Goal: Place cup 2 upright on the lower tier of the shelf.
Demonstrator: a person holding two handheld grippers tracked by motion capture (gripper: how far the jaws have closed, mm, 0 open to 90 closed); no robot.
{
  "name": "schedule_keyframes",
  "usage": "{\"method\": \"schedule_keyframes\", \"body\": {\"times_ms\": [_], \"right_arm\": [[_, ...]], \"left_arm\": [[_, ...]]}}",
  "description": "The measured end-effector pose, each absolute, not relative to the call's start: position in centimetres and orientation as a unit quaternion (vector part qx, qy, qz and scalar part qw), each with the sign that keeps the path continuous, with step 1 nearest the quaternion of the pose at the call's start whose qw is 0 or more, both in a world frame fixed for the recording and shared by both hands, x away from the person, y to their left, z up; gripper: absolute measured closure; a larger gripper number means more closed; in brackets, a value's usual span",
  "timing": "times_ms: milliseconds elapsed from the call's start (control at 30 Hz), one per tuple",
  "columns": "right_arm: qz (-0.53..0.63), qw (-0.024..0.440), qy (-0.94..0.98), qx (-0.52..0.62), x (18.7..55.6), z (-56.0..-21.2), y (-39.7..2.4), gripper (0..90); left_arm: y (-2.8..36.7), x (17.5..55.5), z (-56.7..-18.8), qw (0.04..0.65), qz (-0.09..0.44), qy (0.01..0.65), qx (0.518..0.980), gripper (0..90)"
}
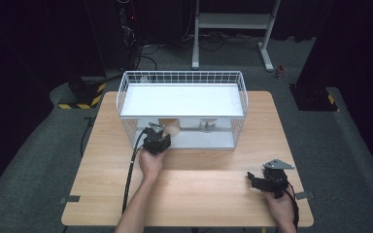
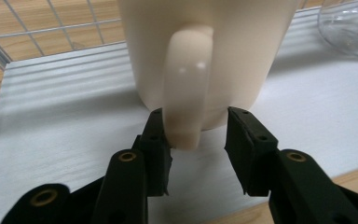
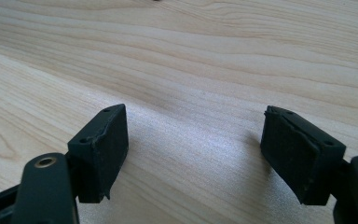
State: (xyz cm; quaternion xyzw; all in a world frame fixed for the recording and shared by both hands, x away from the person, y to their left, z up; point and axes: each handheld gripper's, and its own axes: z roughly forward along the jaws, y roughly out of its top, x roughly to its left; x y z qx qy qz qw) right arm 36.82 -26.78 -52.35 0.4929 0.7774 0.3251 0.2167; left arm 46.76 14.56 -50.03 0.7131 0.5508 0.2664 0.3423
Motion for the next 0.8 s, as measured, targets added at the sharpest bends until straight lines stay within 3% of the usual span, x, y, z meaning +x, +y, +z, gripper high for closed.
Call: {"method": "schedule_keyframes", "body": {"times_ms": [800], "right_arm": [[0.325, 0.217, 0.777, 0.494, 36.8, -52.4, -26.8, 23.1]], "left_arm": [[14.3, 47.9, -50.6, 0.331, 0.265, 0.555, 0.715, 67.7]]}}
